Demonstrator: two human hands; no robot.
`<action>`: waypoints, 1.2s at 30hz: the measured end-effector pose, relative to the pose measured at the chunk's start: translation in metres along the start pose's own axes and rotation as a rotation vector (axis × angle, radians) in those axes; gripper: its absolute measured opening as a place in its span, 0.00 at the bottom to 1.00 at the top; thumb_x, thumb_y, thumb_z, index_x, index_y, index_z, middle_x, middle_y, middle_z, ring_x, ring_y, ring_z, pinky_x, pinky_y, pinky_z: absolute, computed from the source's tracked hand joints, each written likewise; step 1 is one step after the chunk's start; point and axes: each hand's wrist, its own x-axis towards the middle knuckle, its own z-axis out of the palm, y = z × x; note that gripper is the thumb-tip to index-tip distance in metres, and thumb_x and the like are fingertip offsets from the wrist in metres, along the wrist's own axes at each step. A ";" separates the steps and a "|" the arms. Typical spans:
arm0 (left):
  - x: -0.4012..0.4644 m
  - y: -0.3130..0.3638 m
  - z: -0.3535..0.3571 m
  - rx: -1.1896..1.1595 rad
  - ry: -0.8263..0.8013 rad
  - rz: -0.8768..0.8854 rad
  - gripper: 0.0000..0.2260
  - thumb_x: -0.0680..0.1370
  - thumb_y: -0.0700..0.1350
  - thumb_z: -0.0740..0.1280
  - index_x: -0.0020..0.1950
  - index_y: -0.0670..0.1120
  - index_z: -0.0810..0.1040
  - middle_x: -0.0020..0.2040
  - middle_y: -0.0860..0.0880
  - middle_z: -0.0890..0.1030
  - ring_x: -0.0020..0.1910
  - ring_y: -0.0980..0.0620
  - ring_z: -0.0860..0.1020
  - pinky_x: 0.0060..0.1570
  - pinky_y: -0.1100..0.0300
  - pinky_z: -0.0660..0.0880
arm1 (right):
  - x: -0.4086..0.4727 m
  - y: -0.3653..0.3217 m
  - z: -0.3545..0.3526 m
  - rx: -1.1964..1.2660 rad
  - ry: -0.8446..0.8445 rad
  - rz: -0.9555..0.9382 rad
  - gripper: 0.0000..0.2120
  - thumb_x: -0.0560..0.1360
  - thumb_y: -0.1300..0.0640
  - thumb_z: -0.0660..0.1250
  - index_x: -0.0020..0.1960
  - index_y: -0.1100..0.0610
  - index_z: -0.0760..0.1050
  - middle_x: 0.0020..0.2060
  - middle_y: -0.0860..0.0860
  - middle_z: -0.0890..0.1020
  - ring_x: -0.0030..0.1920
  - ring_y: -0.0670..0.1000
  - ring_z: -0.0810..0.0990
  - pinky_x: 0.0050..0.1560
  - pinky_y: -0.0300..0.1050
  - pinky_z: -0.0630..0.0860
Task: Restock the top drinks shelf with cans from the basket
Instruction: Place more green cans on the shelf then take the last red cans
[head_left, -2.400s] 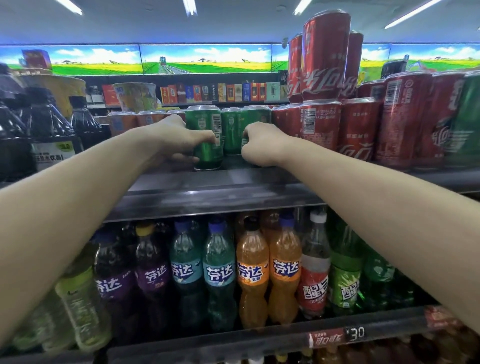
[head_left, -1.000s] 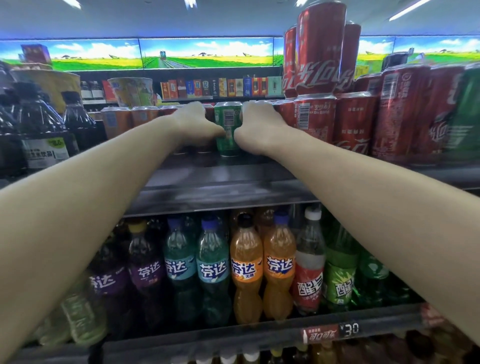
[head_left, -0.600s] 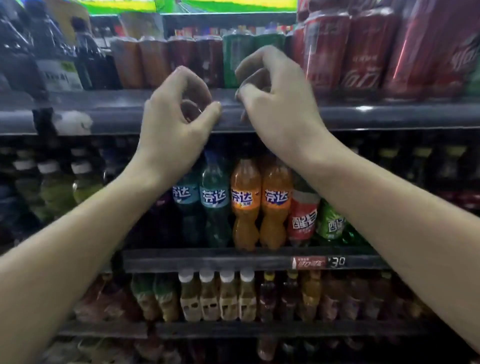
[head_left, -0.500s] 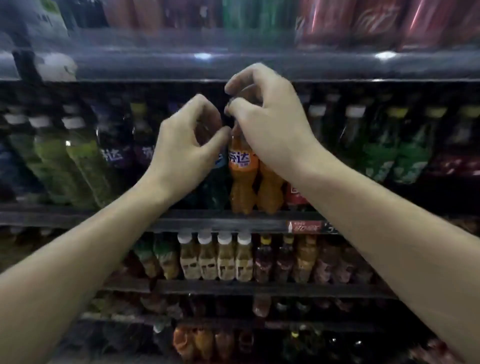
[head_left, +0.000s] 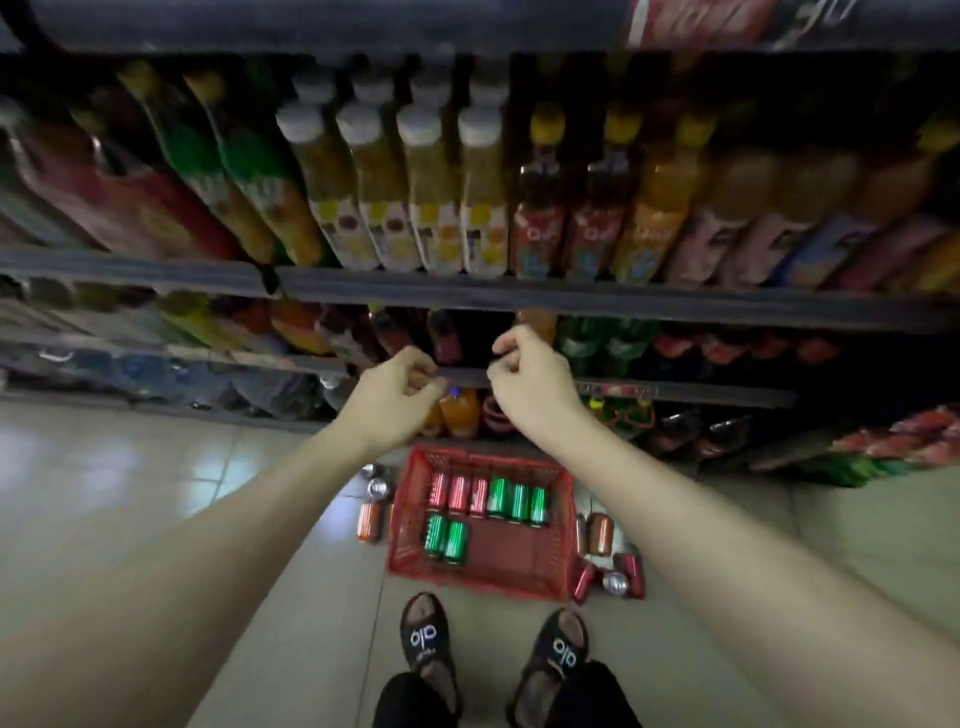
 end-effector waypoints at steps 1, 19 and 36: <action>0.005 -0.019 0.020 -0.009 -0.038 -0.036 0.09 0.82 0.47 0.69 0.59 0.45 0.78 0.49 0.47 0.83 0.49 0.44 0.82 0.48 0.56 0.76 | 0.002 0.029 0.015 -0.003 -0.025 0.067 0.06 0.80 0.61 0.63 0.56 0.56 0.74 0.39 0.50 0.80 0.43 0.52 0.79 0.41 0.43 0.70; 0.188 -0.387 0.456 -0.031 -0.419 -0.349 0.34 0.78 0.53 0.74 0.78 0.41 0.66 0.70 0.40 0.78 0.67 0.40 0.78 0.67 0.49 0.75 | 0.105 0.573 0.304 -0.032 -0.105 0.765 0.26 0.78 0.51 0.67 0.72 0.63 0.70 0.67 0.60 0.77 0.66 0.60 0.77 0.55 0.42 0.71; 0.278 -0.475 0.597 -0.075 -0.315 -0.439 0.54 0.52 0.72 0.75 0.71 0.43 0.75 0.66 0.40 0.80 0.65 0.41 0.80 0.65 0.46 0.79 | 0.163 0.695 0.368 -0.033 0.086 0.784 0.35 0.76 0.46 0.67 0.76 0.62 0.63 0.69 0.62 0.75 0.68 0.62 0.76 0.67 0.50 0.72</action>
